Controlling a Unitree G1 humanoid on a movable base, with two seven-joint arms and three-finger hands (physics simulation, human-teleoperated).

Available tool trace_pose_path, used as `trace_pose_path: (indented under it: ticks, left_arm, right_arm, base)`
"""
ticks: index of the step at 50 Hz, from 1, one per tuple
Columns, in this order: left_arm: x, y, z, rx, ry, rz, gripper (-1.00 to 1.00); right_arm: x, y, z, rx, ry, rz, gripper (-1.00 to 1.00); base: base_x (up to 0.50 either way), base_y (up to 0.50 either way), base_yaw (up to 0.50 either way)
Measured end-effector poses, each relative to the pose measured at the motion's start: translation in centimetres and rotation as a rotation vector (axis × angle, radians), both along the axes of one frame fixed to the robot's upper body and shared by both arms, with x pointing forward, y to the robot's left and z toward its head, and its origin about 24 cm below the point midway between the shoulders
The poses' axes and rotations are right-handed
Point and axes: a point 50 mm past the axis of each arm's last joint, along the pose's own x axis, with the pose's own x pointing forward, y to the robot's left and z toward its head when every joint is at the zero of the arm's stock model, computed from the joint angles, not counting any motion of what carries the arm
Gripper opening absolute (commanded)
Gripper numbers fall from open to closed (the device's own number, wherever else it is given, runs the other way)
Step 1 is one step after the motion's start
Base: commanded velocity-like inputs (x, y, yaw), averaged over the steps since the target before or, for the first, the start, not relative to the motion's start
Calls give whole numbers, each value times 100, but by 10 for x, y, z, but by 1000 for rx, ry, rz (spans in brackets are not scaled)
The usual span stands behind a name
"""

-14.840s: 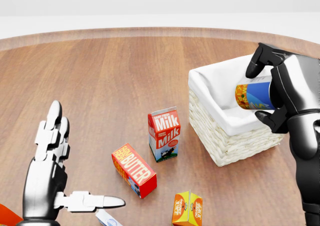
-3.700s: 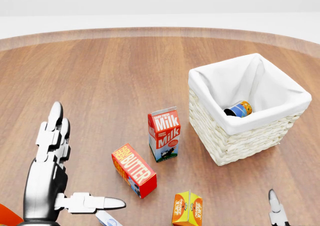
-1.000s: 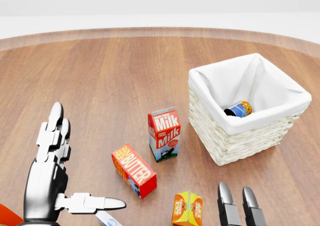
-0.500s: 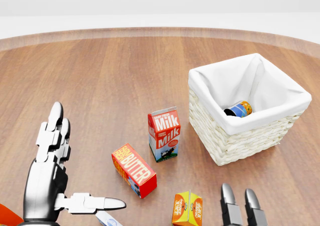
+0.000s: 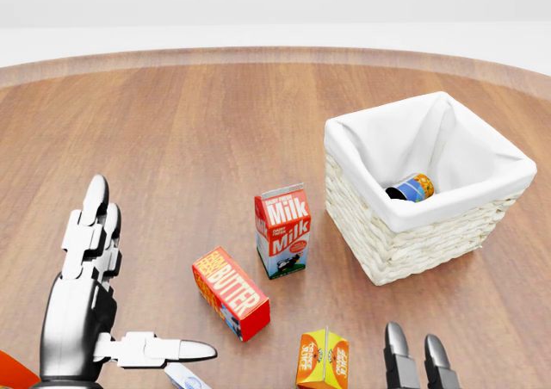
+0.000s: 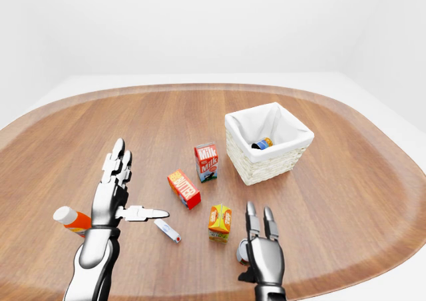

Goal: Pick up the alphabet soup and the tomato sauce, and put them in the basket.

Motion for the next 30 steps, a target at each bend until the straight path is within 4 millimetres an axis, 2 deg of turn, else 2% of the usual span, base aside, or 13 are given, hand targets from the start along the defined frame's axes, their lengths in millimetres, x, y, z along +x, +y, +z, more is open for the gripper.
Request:
trace_pose_path:
  ticks: [30]
  left_arm:
    - [0,0,0,0,0,0,100]
  right_arm:
    - [3,-4,-10,29,37,-45,100]
  base:
    - [0,0,0]
